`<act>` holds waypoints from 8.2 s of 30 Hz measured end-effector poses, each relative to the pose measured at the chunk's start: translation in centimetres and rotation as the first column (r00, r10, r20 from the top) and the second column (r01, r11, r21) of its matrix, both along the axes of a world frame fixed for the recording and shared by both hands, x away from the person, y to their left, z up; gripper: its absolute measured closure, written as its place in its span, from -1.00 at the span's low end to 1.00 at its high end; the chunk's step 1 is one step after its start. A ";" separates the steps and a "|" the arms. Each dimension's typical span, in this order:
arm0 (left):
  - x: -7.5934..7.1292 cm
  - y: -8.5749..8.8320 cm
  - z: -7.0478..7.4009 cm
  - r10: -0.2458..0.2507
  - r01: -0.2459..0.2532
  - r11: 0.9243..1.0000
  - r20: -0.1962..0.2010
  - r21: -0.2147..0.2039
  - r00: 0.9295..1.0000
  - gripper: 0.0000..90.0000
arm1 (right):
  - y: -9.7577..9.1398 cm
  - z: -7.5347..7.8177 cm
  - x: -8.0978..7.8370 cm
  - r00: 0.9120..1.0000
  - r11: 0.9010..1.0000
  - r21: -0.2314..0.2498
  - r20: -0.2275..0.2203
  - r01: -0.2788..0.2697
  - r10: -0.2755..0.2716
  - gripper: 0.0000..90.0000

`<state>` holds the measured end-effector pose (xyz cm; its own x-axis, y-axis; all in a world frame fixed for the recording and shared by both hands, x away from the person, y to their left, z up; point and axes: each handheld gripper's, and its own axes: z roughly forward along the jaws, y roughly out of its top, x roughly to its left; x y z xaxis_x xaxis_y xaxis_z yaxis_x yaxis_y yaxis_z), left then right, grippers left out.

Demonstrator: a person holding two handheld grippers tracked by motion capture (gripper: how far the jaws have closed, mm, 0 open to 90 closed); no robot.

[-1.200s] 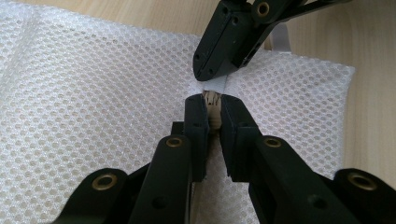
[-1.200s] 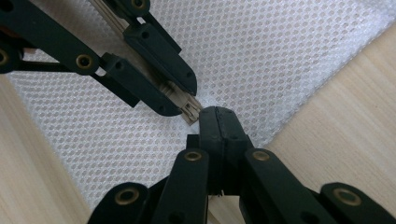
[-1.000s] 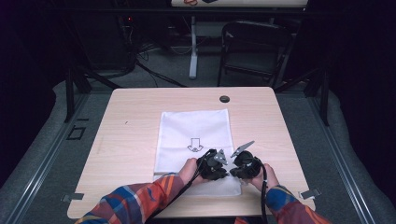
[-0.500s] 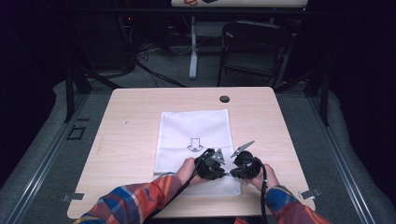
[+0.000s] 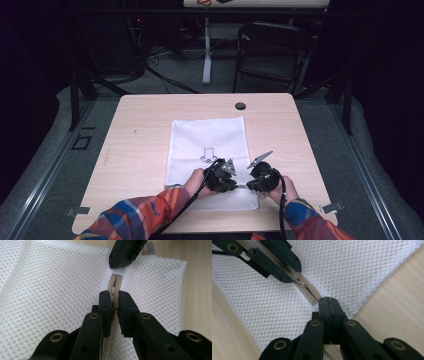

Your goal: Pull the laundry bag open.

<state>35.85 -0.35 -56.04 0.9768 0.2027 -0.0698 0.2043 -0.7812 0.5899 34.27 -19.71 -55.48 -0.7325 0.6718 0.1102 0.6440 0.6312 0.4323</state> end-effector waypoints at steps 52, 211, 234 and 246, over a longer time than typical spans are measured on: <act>0.2 1.1 -0.3 -0.018 0.018 1.000 -0.030 -0.007 0.999 0.81 | 2.3 0.1 0.0 0.997 0.997 -0.042 0.046 -0.066 0.068 1.00; -0.4 14.9 1.2 0.182 -0.180 0.983 -0.064 0.032 0.981 0.76 | -0.1 -0.1 1.1 0.999 0.999 -0.039 0.051 0.021 -0.019 1.00; 2.3 12.5 3.3 0.136 -0.138 0.990 -0.068 -0.020 0.988 -0.35 | 0.4 0.1 0.6 0.999 0.997 -0.071 0.032 0.040 -0.038 1.00; 1.5 8.7 1.1 -0.052 0.060 0.995 -0.096 0.081 0.994 0.28 | 0.7 0.2 0.4 0.999 0.996 -0.075 0.018 0.045 -0.044 1.00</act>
<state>37.34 8.34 -54.99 0.9767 0.1568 -0.1463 0.2099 -0.8388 0.5023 34.65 -19.02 -55.33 -0.7032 0.7095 0.0463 0.6651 0.6333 0.3956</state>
